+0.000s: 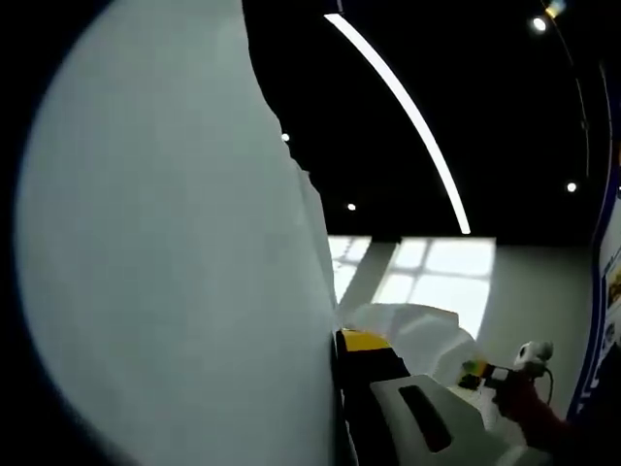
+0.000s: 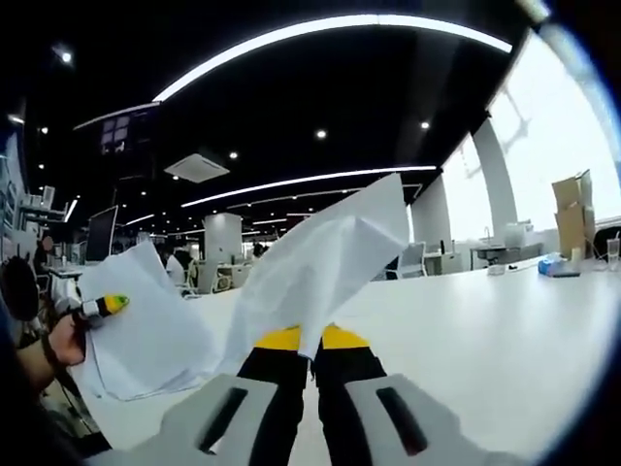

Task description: Organize the stack of printing papers by aligning and flattening the scattered papers on the table

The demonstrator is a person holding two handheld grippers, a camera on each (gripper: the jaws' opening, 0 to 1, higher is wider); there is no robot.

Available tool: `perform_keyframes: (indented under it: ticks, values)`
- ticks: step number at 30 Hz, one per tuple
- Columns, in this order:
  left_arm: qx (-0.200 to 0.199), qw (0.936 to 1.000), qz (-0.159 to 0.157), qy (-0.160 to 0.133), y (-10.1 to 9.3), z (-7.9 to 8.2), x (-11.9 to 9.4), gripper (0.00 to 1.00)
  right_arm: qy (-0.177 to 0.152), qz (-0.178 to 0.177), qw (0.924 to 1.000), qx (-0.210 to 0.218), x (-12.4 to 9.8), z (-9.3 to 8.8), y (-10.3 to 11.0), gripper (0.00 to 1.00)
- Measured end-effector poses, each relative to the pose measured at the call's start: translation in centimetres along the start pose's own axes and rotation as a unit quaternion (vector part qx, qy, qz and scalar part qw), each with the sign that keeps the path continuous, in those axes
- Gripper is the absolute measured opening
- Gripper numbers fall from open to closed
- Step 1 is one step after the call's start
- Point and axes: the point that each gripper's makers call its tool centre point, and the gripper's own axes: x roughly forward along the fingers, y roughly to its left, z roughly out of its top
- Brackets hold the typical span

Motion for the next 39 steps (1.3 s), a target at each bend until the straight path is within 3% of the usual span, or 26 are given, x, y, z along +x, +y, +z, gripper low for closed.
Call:
perform_keyframes:
  ticks: [14, 39]
  values:
    - [0.001, 1.0, 0.001, 0.001, 0.1, 0.0, -0.1, 0.08, -0.017, 0.017, 0.9996, -0.017, -0.3, 1.3, 0.7, 0.0]
    - [0.001, 1.0, 0.001, 0.001, -0.1, -0.1, -0.1, 0.08, -0.021, 0.031, 0.9992, -0.014, -0.7, 1.5, 1.2, 0.0]
